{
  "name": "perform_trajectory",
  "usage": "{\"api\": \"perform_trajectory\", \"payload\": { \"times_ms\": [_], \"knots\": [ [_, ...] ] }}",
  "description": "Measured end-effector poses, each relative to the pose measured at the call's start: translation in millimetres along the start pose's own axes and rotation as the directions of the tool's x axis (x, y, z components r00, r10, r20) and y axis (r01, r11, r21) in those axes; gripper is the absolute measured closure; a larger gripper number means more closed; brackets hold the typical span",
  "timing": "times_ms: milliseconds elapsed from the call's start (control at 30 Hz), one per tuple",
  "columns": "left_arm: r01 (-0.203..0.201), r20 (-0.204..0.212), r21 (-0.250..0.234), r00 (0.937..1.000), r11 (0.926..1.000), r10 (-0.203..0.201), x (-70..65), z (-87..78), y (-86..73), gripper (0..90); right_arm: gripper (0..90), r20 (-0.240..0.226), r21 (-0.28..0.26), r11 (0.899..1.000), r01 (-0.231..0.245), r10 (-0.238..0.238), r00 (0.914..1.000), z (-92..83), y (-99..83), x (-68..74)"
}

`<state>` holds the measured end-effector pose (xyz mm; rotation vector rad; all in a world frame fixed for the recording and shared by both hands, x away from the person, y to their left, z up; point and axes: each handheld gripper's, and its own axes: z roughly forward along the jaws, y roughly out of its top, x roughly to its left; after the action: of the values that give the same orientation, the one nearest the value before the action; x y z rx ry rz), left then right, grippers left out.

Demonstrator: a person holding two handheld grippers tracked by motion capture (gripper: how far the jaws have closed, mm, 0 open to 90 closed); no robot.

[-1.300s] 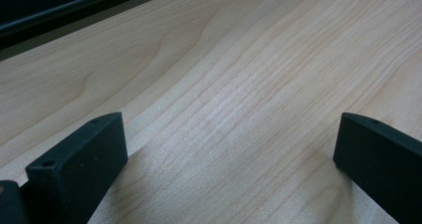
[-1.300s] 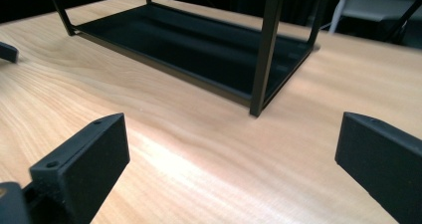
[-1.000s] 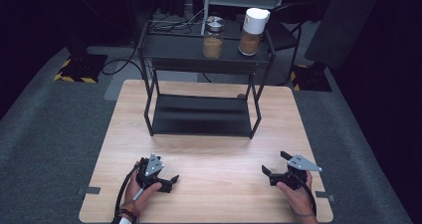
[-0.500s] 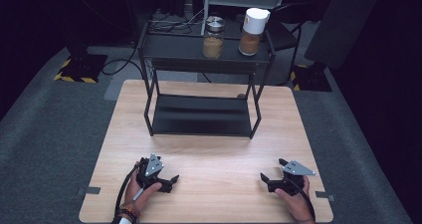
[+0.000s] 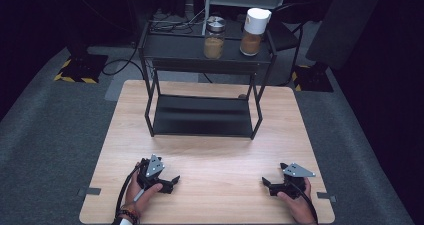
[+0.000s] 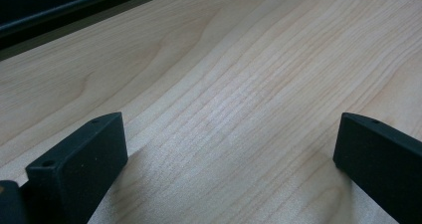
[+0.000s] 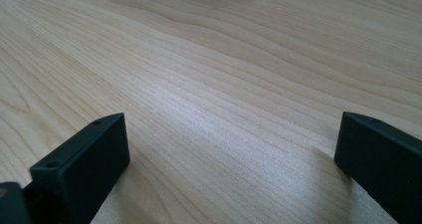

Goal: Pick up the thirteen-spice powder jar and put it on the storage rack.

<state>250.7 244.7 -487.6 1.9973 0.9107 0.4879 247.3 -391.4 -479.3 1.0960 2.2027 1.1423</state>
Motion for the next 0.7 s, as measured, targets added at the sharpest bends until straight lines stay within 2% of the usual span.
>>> {"api": "perform_trajectory", "payload": {
  "times_ms": [700],
  "knots": [
    [0.002,-0.003,0.001,1.0000,1.0000,-0.002,-0.8,0.5,0.4,0.4,0.2,-0.004,-0.002,1.000,-0.002,0.002,1.0000,1.1,-0.2,-1.5]
  ]
}}
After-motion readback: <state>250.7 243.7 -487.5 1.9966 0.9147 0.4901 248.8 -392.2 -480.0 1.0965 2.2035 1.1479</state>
